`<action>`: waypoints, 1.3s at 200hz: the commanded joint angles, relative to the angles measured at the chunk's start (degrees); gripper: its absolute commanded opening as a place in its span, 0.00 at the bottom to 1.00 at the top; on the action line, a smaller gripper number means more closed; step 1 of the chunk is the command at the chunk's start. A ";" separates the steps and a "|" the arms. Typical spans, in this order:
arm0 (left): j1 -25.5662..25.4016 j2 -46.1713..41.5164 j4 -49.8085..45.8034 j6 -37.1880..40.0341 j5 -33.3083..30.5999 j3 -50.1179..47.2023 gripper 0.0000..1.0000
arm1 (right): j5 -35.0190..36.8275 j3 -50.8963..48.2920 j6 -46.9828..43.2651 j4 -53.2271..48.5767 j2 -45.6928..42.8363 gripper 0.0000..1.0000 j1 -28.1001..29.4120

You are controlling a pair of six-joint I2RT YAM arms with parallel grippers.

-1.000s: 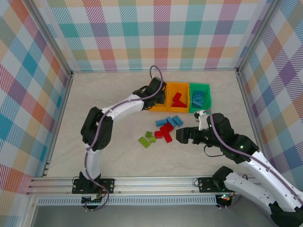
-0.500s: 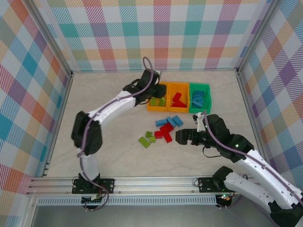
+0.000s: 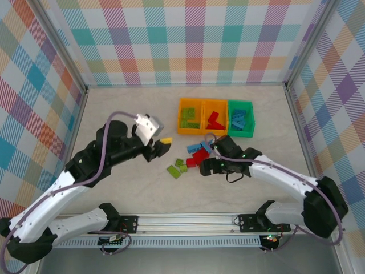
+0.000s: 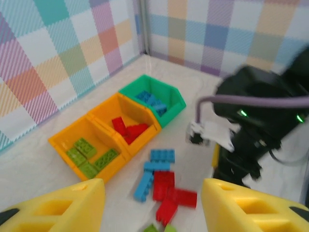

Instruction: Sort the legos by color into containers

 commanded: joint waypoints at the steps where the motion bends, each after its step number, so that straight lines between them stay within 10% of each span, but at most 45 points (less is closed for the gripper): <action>1: -0.44 -3.28 -6.32 14.76 2.24 -6.42 0.59 | 4.46 0.93 -3.34 4.88 4.38 0.85 1.26; 65: -0.41 -6.91 -0.51 31.31 8.80 -18.93 0.89 | 3.32 5.28 -2.89 7.06 17.24 0.74 3.28; 124: -0.25 -6.53 -0.76 33.18 8.73 -21.28 0.91 | 4.25 6.68 -1.33 6.26 21.56 0.51 4.09; 155: 0.06 -6.67 -0.50 33.34 9.62 -21.69 0.91 | 3.26 4.71 -1.00 3.79 18.81 0.33 5.19; 226: 1.77 -7.35 2.41 32.47 10.21 -22.83 0.92 | 9.71 2.48 2.25 -5.12 -2.08 0.27 6.79; 260: 2.85 -9.14 7.05 31.02 9.35 -25.13 1.00 | 11.87 7.60 -3.21 -0.92 -3.77 0.23 -2.54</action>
